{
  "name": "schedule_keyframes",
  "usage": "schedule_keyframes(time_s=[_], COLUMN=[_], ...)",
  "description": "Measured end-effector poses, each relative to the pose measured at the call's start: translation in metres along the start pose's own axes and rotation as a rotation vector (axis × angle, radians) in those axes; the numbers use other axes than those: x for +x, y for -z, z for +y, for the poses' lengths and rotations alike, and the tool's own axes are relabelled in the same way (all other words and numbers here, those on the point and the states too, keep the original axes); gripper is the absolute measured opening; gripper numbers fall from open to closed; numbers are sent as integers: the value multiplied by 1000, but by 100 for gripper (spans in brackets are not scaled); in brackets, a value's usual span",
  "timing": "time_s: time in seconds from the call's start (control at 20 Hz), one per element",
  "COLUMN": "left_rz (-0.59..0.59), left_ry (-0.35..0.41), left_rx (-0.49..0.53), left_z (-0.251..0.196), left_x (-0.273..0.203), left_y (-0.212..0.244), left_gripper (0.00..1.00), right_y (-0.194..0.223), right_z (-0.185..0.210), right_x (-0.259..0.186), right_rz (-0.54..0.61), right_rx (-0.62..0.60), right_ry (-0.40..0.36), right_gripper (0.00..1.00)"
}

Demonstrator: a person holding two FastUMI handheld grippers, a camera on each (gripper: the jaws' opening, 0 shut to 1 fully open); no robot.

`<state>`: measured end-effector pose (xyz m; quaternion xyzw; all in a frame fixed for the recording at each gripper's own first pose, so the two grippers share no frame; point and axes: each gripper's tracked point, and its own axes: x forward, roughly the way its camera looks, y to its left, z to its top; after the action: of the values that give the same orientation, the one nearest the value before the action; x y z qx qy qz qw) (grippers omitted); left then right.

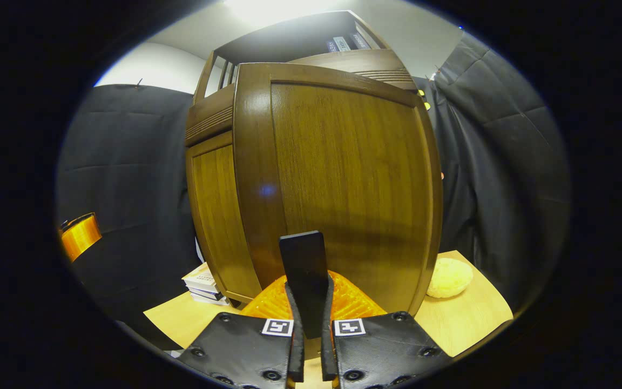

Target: Open the right door of the double-door shoe cabinet with the right hand, and open the left door with the left hand.

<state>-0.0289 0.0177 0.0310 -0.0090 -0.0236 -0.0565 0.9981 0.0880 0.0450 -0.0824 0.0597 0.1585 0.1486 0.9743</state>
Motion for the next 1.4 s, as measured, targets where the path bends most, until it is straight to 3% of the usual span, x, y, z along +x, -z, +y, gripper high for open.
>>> schedule_keyframes(time_s=[0.25,0.35,0.4,0.55,0.8,1.15,1.25,1.4], left_rz=[-10,-12,-11,-8,-2,10,14,16], left_ry=[58,75,84,111,151,197,210,218], left_rx=[-12,-12,-15,-23,-25,-26,-28,-19], left_z=[-12,-14,-16,-20,-24,-27,-28,-27], left_x=[4,5,5,5,3,5,7,10], left_y=[3,6,7,6,5,6,7,2], left_gripper=[95,95,96,96,96,95,95,95], right_y=[4,3,3,4,6,1,0,0], right_z=[-17,-25,-29,-38,-60,-106,-125,-148], right_x=[-25,-36,-40,-51,-69,-96,-102,-108], right_rz=[-16,-14,-11,-6,-21,-38,-40,-39], right_rx=[-8,-4,-3,-3,-26,-42,-39,-17], right_ry=[16,24,25,30,48,140,183,231], right_gripper=[10,17,14,17,13,17,9,8])
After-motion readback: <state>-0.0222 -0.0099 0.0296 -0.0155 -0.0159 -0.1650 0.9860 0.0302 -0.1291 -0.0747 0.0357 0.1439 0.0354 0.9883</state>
